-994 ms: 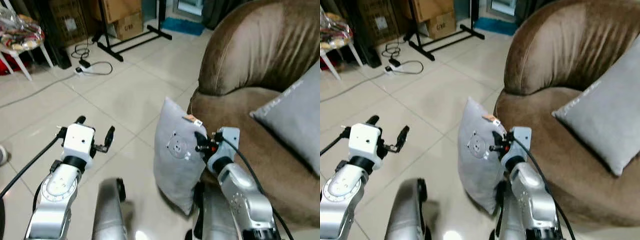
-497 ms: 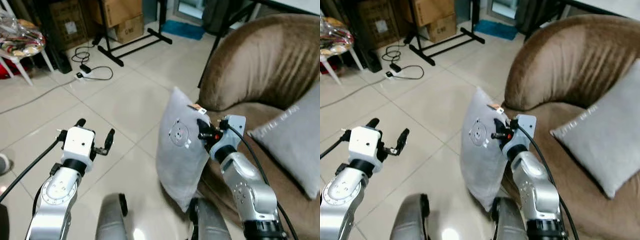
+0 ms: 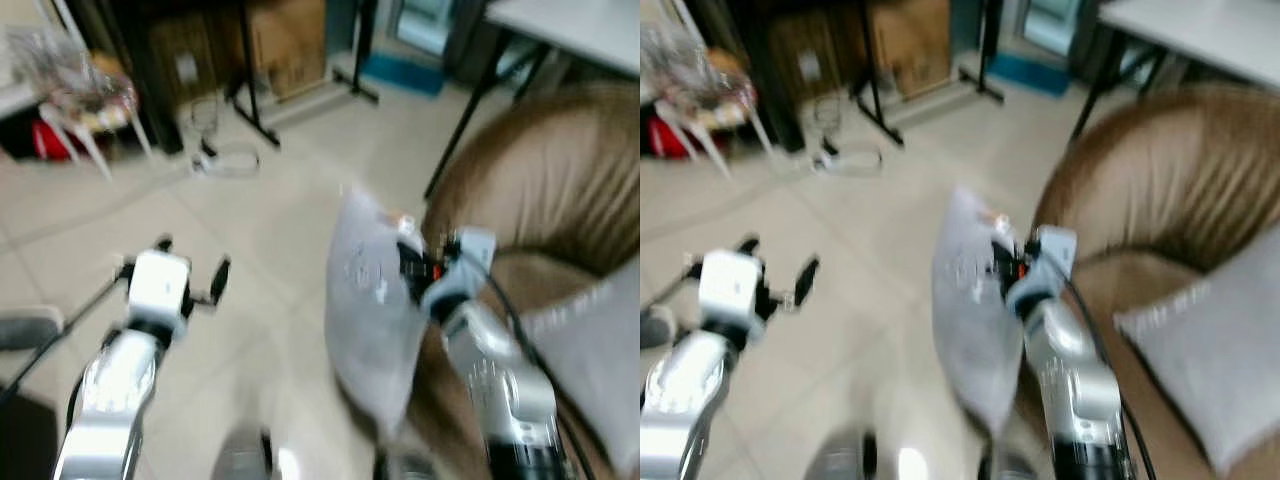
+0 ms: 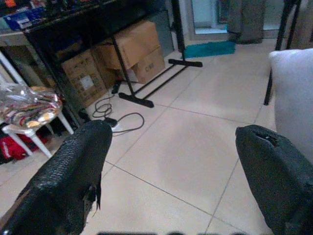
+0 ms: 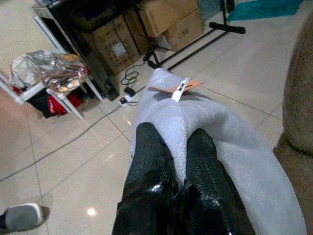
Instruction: Move the pillow to the sofa from floor
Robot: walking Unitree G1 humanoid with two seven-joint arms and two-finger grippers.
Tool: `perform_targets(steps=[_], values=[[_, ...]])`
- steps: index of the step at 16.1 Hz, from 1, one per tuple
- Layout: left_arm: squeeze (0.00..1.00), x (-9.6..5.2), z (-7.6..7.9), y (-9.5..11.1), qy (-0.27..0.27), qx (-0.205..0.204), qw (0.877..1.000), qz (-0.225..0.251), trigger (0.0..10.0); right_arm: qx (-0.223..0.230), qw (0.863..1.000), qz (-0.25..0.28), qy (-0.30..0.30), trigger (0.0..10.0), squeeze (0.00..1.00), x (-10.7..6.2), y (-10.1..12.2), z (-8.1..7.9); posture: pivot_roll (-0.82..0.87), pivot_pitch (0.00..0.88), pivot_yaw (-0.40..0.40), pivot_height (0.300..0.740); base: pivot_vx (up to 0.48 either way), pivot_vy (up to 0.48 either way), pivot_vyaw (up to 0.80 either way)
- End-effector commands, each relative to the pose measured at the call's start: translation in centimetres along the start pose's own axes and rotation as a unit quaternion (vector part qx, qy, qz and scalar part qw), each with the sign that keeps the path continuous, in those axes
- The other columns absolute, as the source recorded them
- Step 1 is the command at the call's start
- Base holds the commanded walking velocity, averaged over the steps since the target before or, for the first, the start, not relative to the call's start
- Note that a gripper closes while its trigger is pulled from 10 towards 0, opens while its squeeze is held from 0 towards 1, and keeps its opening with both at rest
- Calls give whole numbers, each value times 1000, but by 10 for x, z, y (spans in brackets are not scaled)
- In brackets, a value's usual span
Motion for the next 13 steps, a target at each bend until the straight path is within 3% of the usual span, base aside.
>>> perform_targets(steps=[1,12,13], values=[[0,0,3,3,-8,2,1000,7,10000,0,999,30,22,10000,0,-1,18,-13,44,0,-37,740,0,0,0],[0,0,2,9,-11,-1,1000,22,10000,9,999,54,3,10000,0,0,28,-10,43,0,-43,740,0,0,0],[0,0,2,10,-12,-3,1000,23,10000,9,999,53,2,10000,0,0,27,-9,45,0,-43,740,0,0,-800]])
Point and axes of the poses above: a point about 5 cm out from each wrist's last joint towards the gripper, its own x axis pointing out of the wrist towards the gripper, its own y axis along the axis of the wrist's last joint, z = x × y, the point moved 6 cm from there along x, pointing out of the wrist towards the gripper, and after that the axes turned 14 degrees about x, right-handed, at the moved point
